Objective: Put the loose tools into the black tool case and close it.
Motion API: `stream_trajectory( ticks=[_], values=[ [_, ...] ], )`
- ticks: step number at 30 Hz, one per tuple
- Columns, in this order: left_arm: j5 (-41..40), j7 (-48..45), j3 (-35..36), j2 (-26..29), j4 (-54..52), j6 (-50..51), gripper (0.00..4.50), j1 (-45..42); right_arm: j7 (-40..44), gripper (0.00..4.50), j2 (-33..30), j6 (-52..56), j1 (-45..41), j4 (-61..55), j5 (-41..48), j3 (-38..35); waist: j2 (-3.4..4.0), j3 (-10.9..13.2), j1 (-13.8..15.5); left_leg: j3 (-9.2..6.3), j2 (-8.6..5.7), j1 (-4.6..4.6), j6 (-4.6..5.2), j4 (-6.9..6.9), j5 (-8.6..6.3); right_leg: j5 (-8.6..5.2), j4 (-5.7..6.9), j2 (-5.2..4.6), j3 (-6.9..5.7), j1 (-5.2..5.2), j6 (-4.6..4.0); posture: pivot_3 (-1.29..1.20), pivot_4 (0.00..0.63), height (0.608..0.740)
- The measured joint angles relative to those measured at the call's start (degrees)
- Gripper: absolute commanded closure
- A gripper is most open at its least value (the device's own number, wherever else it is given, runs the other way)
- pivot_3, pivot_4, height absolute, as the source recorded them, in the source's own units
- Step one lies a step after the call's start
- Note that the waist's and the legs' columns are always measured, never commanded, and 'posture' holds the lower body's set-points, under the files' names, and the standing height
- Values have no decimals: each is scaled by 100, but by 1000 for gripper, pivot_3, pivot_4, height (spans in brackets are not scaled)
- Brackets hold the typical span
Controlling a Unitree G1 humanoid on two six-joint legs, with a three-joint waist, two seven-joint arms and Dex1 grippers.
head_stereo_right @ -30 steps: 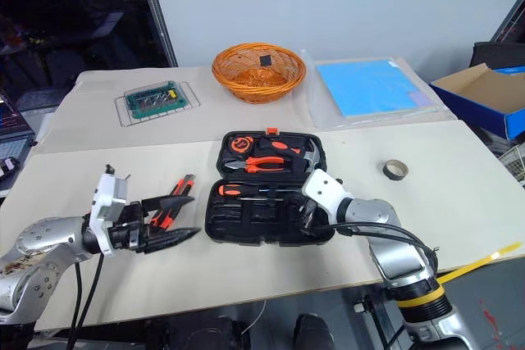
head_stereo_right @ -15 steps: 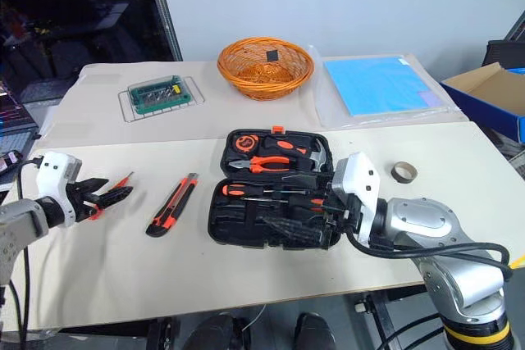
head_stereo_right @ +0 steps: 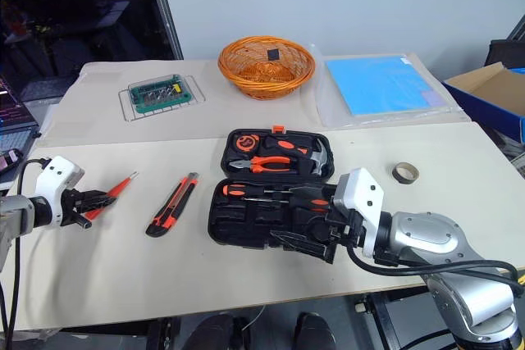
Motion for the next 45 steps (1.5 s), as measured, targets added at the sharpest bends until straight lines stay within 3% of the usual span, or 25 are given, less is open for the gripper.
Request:
stream_trajectory(
  ticks=[5,10,16,21,33,43,45],
  values=[
    [-826,-765,141,129,-1222,444,4056,-167,74,0,3,-316,291,-16,28,-271,-38,18,21,-15,-1,-4,-3,9,2,-2,0,1,-11,15,3,0,150,740],
    [-839,-1188,-1180,133,-2533,1020,4056,-1590,314,0,-298,-524,986,-65,18,-951,-31,16,104,-14,-10,8,37,23,19,-8,2,3,-8,40,16,0,150,740],
    [-168,-1191,-3087,-931,-2475,1389,4056,-2619,522,0,-524,-563,1894,-215,21,-2034,-31,18,29,-11,-2,11,46,26,28,-8,6,23,7,37,15,0,150,740],
    [647,-1320,-3907,-1375,-1916,881,4056,-2978,593,0,-538,-563,2454,-418,22,-2680,-32,18,33,-17,-2,9,54,37,25,-9,5,20,9,39,16,0,150,740],
    [1691,-1526,-4320,-1828,-1228,-104,4056,-3303,333,0,-519,-555,2716,-784,66,-2882,-30,16,91,-26,-2,1,81,75,8,-8,11,11,7,44,19,0,150,740],
    [2160,-1691,-4455,-2168,-1067,-86,4056,-3402,197,0,-519,-536,2726,-906,66,-2869,-30,16,136,-25,-3,-7,90,84,3,-10,10,9,7,42,25,0,150,740],
    [2217,-1728,-4461,-2224,-1037,-60,3050,-3435,177,0,-519,-533,2728,-929,66,-2854,-30,16,155,-25,-3,-8,91,85,2,-11,10,9,7,42,26,0,150,740]
  ],
)
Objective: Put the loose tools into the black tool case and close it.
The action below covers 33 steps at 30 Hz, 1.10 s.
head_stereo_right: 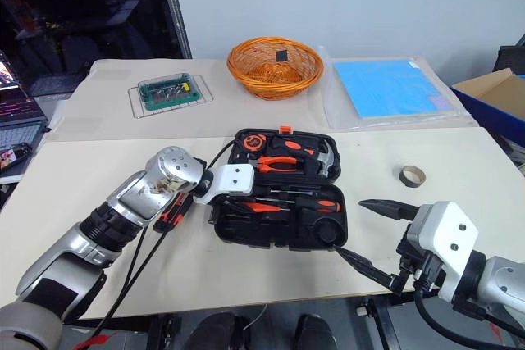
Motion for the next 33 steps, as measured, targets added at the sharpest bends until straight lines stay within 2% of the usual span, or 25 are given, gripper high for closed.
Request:
stream_trajectory(
  ticks=[1,3,5,6,9,10,13,18,23,28,30,32,33],
  values=[
    [12,-23,2,-45,22,0,2803,-9,-30,0,0,4,0,-8,1,18,0,0,8,-1,0,0,1,2,-1,0,0,0,0,1,0,0,150,740],
    [5,-61,8,-129,23,56,1927,-6,-62,0,0,8,2,-18,2,19,0,0,8,0,0,-1,5,4,-3,1,1,-1,0,0,1,0,150,740],
    [-160,-55,107,-248,3,248,1264,1,-76,0,0,13,10,-28,4,20,0,0,6,-1,0,-6,6,6,-4,1,2,-1,0,-3,2,0,150,740],
    [-253,-53,210,-293,-36,359,1264,16,-79,0,0,13,9,-34,5,21,-1,0,3,-2,0,-6,6,7,-4,1,3,-1,0,-4,2,0,150,740],
    [-1171,-4,1220,-476,-422,1007,1264,154,-80,0,-4,13,-9,-33,4,90,0,0,-15,-6,2,-9,6,9,-3,1,5,-2,1,-6,3,0,150,740],
    [-1407,79,1521,-540,-519,1157,1826,187,-80,0,-3,13,-18,-29,4,120,0,0,-21,-7,2,-9,5,10,-3,1,5,-2,1,-5,3,0,150,740],
    [-1763,437,2109,-710,-613,1264,2766,550,-84,0,-3,12,-92,-4,6,163,5,-3,-30,-8,1,6,4,10,-2,1,7,-2,2,10,4,0,150,740],
    [-1691,975,2173,-824,-509,782,4449,1460,-84,0,-3,12,-256,89,3,365,3,-2,-13,-7,0,5,0,12,0,5,10,-3,0,8,3,0,150,740],
    [-1176,1276,1752,-667,-437,386,4449,1765,-78,0,-6,11,-304,161,1,365,4,-2,16,-8,-2,5,1,11,-1,6,6,-5,-2,9,2,0,150,740],
    [-679,1464,1275,-492,-457,87,4449,1616,-78,0,-43,19,-327,169,5,364,20,-41,10,-10,0,30,16,8,-12,7,1,-7,-2,25,1,0,150,740],
    [-641,1505,1298,-473,-451,-19,4449,1685,-75,0,-49,20,-327,169,5,362,37,-56,-7,-10,2,54,52,5,-34,5,-2,-9,2,25,0,0,150,740],
    [-940,1697,1730,-708,-441,-110,4449,1932,-68,0,-52,20,-333,173,5,362,51,-64,-23,-9,4,51,54,5,-34,6,1,-14,8,21,0,0,150,740],
    [-1176,1804,2011,-888,-445,-36,4216,2052,-68,0,-52,20,-335,181,5,364,49,-62,-23,-9,5,38,51,6,-31,10,7,-16,11,19,-2,0,150,740]
  ],
)
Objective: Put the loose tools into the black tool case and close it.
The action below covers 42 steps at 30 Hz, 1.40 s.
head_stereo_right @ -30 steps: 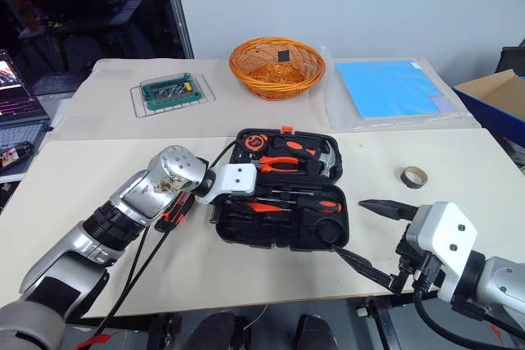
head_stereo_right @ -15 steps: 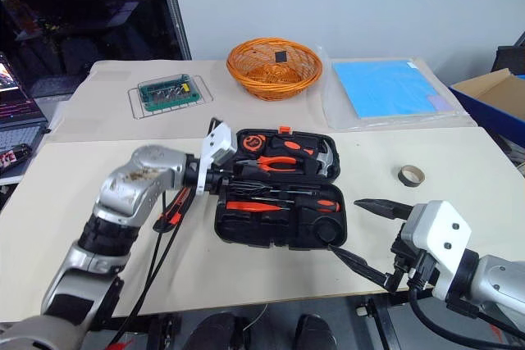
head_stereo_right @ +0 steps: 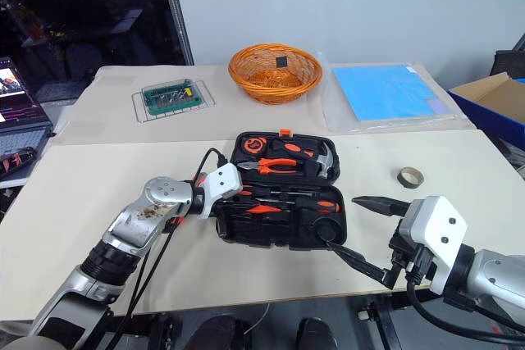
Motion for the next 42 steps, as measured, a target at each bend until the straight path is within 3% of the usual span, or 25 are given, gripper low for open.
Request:
stream_trajectory(
  ticks=[3,6,12,20,21,22,27,32,35,39,42],
  values=[
    [-701,394,913,-89,-399,604,3504,98,10,0,-10,-1,-129,51,-1,48,-18,11,-22,-7,5,-23,-60,2,38,5,5,9,-4,-14,-7,0,150,740],
    [-1046,1024,1823,177,-1250,1449,2372,234,64,0,-13,-6,-223,173,-2,196,-17,10,-72,-6,1,-20,-58,-3,36,4,4,9,-3,-8,-5,0,150,740],
    [-1178,2281,2422,292,-2788,3120,318,1376,308,0,-21,-135,-727,524,114,388,-26,15,-115,-4,-6,-23,-54,-2,32,3,-5,7,-2,-4,10,0,150,740],
    [-829,3326,2075,268,-3131,3961,318,1909,669,0,-224,-255,-1578,894,273,685,-30,19,-55,-3,-5,-19,-93,-3,20,7,-4,7,-3,-10,1,0,150,740],
    [-800,3369,1996,266,-3130,3942,825,1961,700,0,-243,-256,-1634,919,306,687,-32,20,-52,-4,-5,-19,-91,-3,21,8,-4,8,-5,-10,-1,0,150,740],
    [-790,3385,1976,266,-3109,3881,916,1965,744,0,-253,-256,-1727,962,342,709,-32,20,-47,-5,-4,-17,-91,-4,21,8,-4,7,-6,-12,-1,0,150,740],
    [-803,3260,2016,304,-2938,3420,2700,2073,774,0,-256,-257,-1811,1005,394,735,-31,19,-27,-3,-4,-25,-89,-10,22,7,-7,4,-6,-16,-4,0,150,740],
    [-1335,2324,2325,551,-2671,2711,2707,1928,719,0,-253,-256,-1743,966,405,723,-31,20,-11,-6,-4,-32,-105,-9,14,6,-7,2,-12,-20,-5,0,150,740],
    [-1755,933,2228,1323,-2406,2146,2707,1172,657,0,-248,-229,-1311,809,441,551,-31,22,63,-7,-4,-40,-114,-6,16,-14,-8,4,-29,-30,-39,0,150,740],
    [-1890,-533,1405,1864,-2221,1493,2707,256,712,0,-240,-135,-588,609,484,-9,-15,15,66,17,-16,-33,-67,-6,27,8,-16,1,-12,-6,10,0,150,740],
    [-1393,-1426,77,1847,-1600,888,2707,-387,786,0,-187,-57,64,428,563,-560,-18,17,57,19,-13,-36,-57,-8,33,9,-17,12,-14,-12,11,0,150,740]
  ],
)
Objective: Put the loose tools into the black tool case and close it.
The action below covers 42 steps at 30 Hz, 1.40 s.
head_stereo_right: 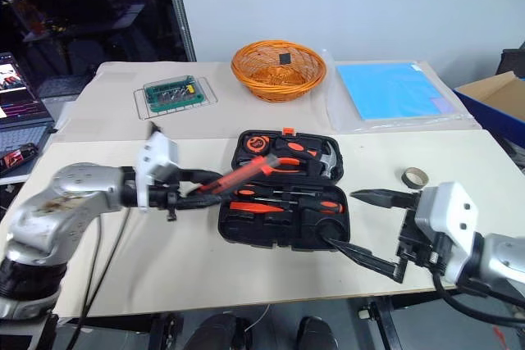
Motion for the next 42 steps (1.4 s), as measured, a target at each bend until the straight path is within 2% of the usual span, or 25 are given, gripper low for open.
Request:
stream_trajectory(
  ticks=[3,7,14,20,22,25,27,29,32,36,39,42],
  values=[
    [600,-471,-907,-180,605,-522,2707,-494,-1,0,60,58,404,-171,102,-498,1,0,-24,0,3,0,0,0,0,0,-1,0,6,-2,-2,0,150,740],
    [1189,-581,-1605,-593,1192,-988,2707,-748,-20,0,99,78,696,-373,196,-883,-3,2,-51,-1,6,0,27,3,-15,0,0,0,14,-5,-2,0,150,740],
    [1802,-643,-1944,-817,1622,-1332,2707,-1038,-183,0,115,91,939,-637,344,-1050,-2,2,-29,-7,6,-2,55,11,-31,0,-2,-3,14,-2,-1,0,150,740],
    [2013,-721,-1953,-944,1869,-1614,2707,-1078,-300,0,115,92,984,-677,352,-1055,-2,2,-19,-11,6,-2,61,12,-34,-1,-1,-5,12,-3,1,0,150,740],
    [2024,-773,-1940,-949,1904,-1656,1712,-1085,-335,0,114,91,978,-677,352,-1054,-2,2,-20,-11,6,-2,61,12,-34,-1,-1,-5,12,-3,1,0,150,740],
    [1916,-889,-1801,-893,1872,-1453,811,-1076,-370,0,94,91,944,-678,356,-1046,-2,2,-27,-11,6,-2,60,11,-34,-2,0,-4,13,-5,1,0,150,740],
    [1461,-1133,-1569,-859,1702,-1058,101,-970,-381,0,92,91,944,-674,355,-1037,-1,2,-48,-9,7,-3,54,10,-30,-4,1,-4,16,-8,4,0,150,740],
    [925,-1289,-1287,-897,1481,-655,101,-887,-386,0,84,91,921,-674,353,-1009,-2,3,-44,-11,7,-5,33,11,-18,-5,2,-4,16,-8,6,0,150,740],
    [289,-1061,-581,-1050,1422,10,799,-893,-396,0,77,91,856,-663,347,-903,-2,3,-38,-14,7,-4,33,16,-17,-5,2,-4,15,-3,8,0,150,740],
    [-52,-587,-140,-1248,1447,527,2242,-885,-403,0,70,90,768,-625,339,-752,-3,3,-31,-17,6,-3,55,23,-30,-5,4,-4,13,2,14,0,150,740],
    [26,-267,-151,-1307,1327,441,3467,-575,-411,0,23,87,645,-584,331,-645,0,1,-48,-11,5,0,35,22,-20,-4,2,-4,19,3,11,0,150,740],
    [537,11,-656,-1223,1333,173,4461,-49,-413,0,13,87,627,-545,320,-577,-2,2,-48,-7,4,-2,29,18,-16,-3,3,-3,19,-2,9,0,150,740]
  ],
)
